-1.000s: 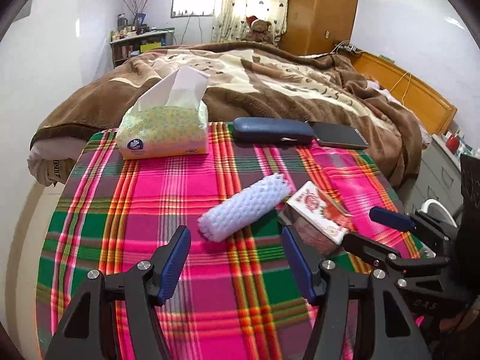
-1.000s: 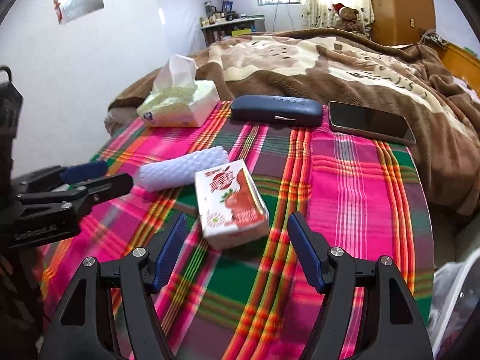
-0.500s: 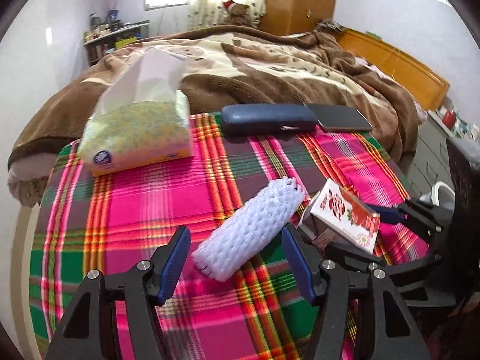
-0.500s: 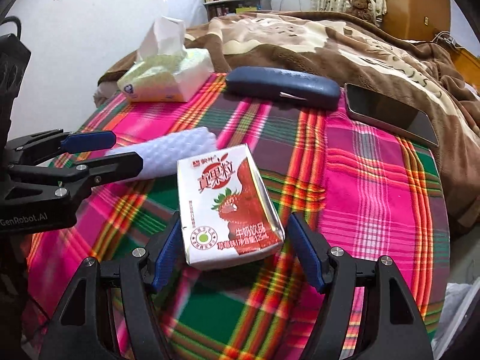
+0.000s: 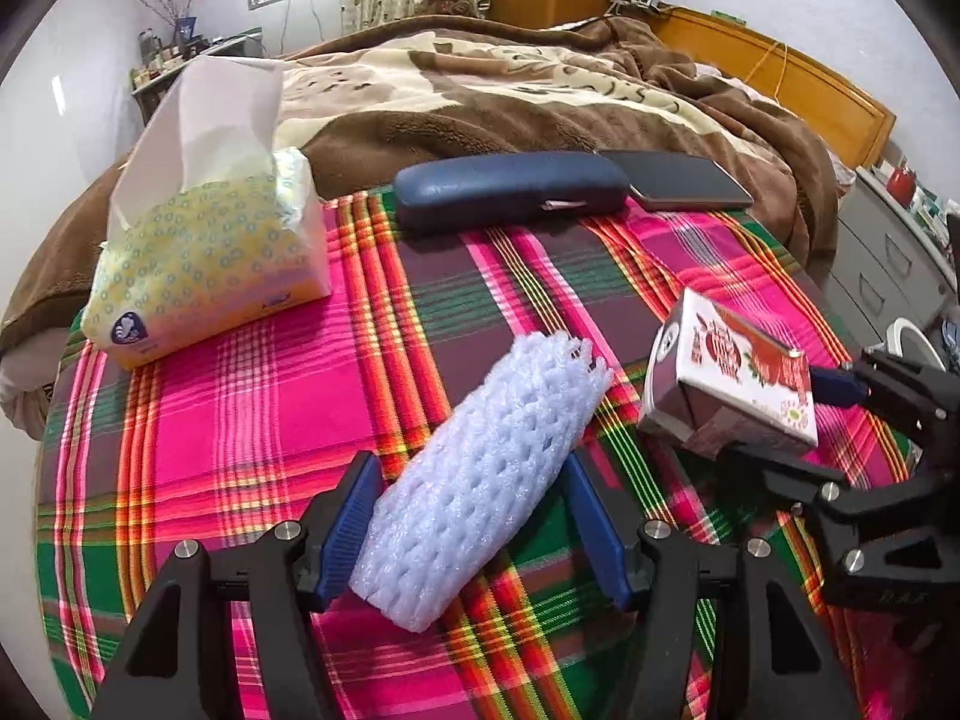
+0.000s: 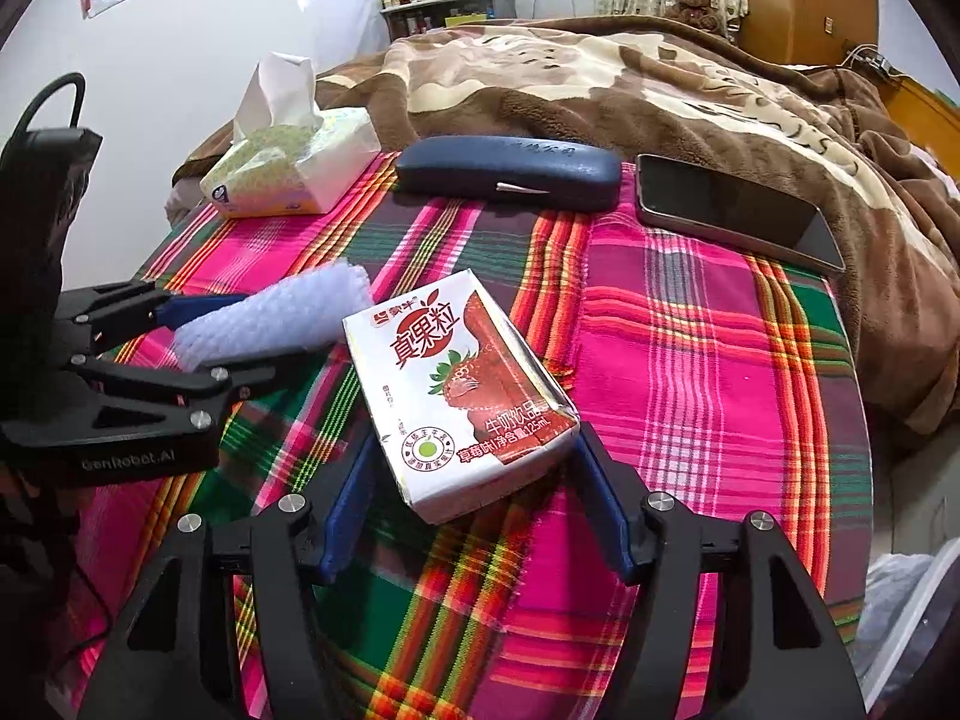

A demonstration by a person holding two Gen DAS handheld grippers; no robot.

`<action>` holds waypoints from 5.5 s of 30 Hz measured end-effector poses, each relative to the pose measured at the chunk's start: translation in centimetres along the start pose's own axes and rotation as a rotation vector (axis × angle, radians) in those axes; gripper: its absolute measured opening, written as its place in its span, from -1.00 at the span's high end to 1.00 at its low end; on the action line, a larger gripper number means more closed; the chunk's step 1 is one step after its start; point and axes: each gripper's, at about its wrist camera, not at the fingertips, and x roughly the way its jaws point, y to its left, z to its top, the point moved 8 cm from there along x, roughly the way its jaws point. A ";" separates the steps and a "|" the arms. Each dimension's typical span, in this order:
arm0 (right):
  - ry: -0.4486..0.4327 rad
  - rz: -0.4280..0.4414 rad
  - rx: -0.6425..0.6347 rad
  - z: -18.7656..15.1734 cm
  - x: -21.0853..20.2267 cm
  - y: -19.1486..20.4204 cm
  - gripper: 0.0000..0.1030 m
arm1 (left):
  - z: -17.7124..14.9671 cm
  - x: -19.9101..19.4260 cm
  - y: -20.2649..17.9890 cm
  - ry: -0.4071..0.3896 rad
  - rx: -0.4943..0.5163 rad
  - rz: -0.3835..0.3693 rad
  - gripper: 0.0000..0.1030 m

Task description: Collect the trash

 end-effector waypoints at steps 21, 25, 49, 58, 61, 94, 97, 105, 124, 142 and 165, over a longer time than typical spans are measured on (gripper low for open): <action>-0.064 -0.012 0.082 -0.8 -1.9 -1.4 -0.23 | -1.1 -2.3 -1.8 -0.041 -0.074 -0.009 0.31; -0.084 -0.013 0.093 -1.3 -3.1 -1.8 -0.23 | -1.7 -3.5 -3.1 -0.057 -0.079 -0.016 0.31; -0.211 -0.133 0.249 -7.5 -14.3 -10.0 -0.23 | -3.6 -11.4 -17.3 -0.141 0.002 -0.112 0.31; -0.250 -0.213 0.329 -10.4 -18.0 -15.4 -0.23 | -3.5 -12.0 -25.7 -0.142 0.075 -0.185 0.31; -0.256 -0.247 0.357 -11.6 -19.0 -17.3 -0.23 | -3.4 -11.9 -28.2 -0.139 0.094 -0.208 0.31; -0.189 -0.334 0.447 -16.8 -19.8 -25.2 -0.28 | -3.7 -6.3 -39.9 -0.086 0.122 -0.206 -0.19; -0.206 -0.329 0.443 -16.7 -20.2 -24.7 -0.31 | -3.8 -6.9 -39.8 -0.093 0.114 -0.233 -0.19; -0.256 -0.320 0.441 -16.6 -21.8 -22.7 -0.31 | -4.5 -9.1 -38.8 -0.141 0.109 -0.205 -0.39; -0.376 -0.329 0.379 -18.9 -23.5 -14.5 -0.31 | -12.1 -17.0 -32.4 -0.312 -0.005 -0.097 -0.39; -0.409 -0.358 0.351 -20.6 -23.6 -11.1 -0.31 | -16.3 -19.9 -29.5 -0.384 -0.017 0.072 -0.39; -0.424 -0.360 0.346 -20.8 -24.0 -10.1 -0.31 | -16.8 -20.6 -29.7 -0.388 -0.026 0.066 -0.39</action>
